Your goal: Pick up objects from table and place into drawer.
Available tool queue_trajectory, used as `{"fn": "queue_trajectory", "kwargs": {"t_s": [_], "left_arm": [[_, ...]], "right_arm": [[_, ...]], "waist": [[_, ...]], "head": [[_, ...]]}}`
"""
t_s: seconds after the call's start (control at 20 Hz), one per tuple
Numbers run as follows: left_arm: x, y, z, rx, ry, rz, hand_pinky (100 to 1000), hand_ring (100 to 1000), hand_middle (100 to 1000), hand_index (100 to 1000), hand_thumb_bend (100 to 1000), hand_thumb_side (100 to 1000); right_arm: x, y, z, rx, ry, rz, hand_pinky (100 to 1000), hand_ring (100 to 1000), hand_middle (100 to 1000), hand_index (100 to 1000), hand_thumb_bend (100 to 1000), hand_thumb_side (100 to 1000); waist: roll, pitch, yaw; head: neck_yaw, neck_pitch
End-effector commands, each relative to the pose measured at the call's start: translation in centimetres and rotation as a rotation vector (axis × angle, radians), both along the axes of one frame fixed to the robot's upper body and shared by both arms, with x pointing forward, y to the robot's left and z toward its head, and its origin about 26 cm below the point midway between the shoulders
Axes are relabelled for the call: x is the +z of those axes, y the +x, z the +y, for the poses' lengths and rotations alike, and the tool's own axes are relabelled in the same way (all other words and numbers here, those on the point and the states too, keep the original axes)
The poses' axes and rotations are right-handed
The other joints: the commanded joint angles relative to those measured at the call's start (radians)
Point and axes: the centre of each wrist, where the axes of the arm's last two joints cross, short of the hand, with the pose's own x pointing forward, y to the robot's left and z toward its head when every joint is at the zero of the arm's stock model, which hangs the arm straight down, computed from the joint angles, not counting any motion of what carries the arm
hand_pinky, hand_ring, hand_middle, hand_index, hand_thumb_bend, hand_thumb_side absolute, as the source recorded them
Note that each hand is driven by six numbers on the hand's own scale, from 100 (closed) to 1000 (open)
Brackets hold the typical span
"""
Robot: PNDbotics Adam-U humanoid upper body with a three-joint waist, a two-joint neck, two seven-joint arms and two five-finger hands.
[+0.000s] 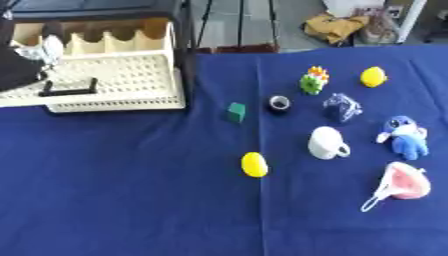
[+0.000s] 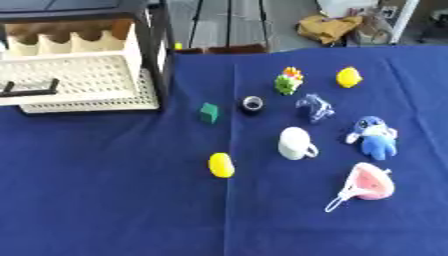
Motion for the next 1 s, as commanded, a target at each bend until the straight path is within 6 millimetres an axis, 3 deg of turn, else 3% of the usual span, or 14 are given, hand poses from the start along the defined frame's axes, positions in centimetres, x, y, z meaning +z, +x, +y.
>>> {"fn": "queue_trajectory", "kwargs": {"t_s": [0.05,0.15,0.35,0.4,0.6,0.8,1.0], "left_arm": [[1.3,-0.8,0.6,-0.046,-0.084,-0.183,100,235,361,933,100,961],[1.4,-0.8,0.8,-0.087,-0.142,-0.267,198,344,462,953,100,988],[0.9,-0.7,1.1,-0.179,-0.255,-0.416,442,651,730,975,100,973],[0.6,-0.6,1.0,-0.209,-0.281,-0.445,463,682,744,975,100,962],[-0.8,0.0,0.3,-0.322,-0.396,-0.540,489,704,749,965,100,942],[-2.3,0.7,-1.1,-0.433,-0.519,-0.602,563,751,778,971,149,940],[-3.8,1.2,-2.7,-0.513,-0.664,-0.628,556,742,772,957,109,988]], "right_arm": [[1.6,-0.7,-1.0,-0.084,-0.101,-0.008,590,628,727,779,100,893],[2.0,-0.8,-1.4,-0.128,-0.152,0.006,596,644,736,789,100,882],[3.1,-1.2,-2.3,-0.234,-0.290,0.057,627,696,762,824,100,891],[3.4,-1.3,-2.5,-0.271,-0.333,0.079,636,712,768,832,100,908],[4.3,-1.7,-3.0,-0.423,-0.503,0.186,642,743,784,851,100,987],[5.3,-1.9,-2.9,-0.528,-0.632,0.273,652,771,802,868,100,1000],[5.9,-2.0,-2.5,-0.610,-0.752,0.364,659,795,810,877,100,1000]], "waist": [[0.000,-0.028,0.002],[0.001,-0.031,0.004],[0.001,-0.039,0.003],[0.000,-0.041,0.003],[-0.004,-0.048,0.003],[-0.011,-0.056,0.002],[-0.020,-0.061,-0.007]], "head": [[-0.008,0.011],[-0.010,0.013],[-0.019,0.021],[-0.021,0.024],[-0.027,0.033],[-0.043,0.039],[-0.055,0.037]]}}
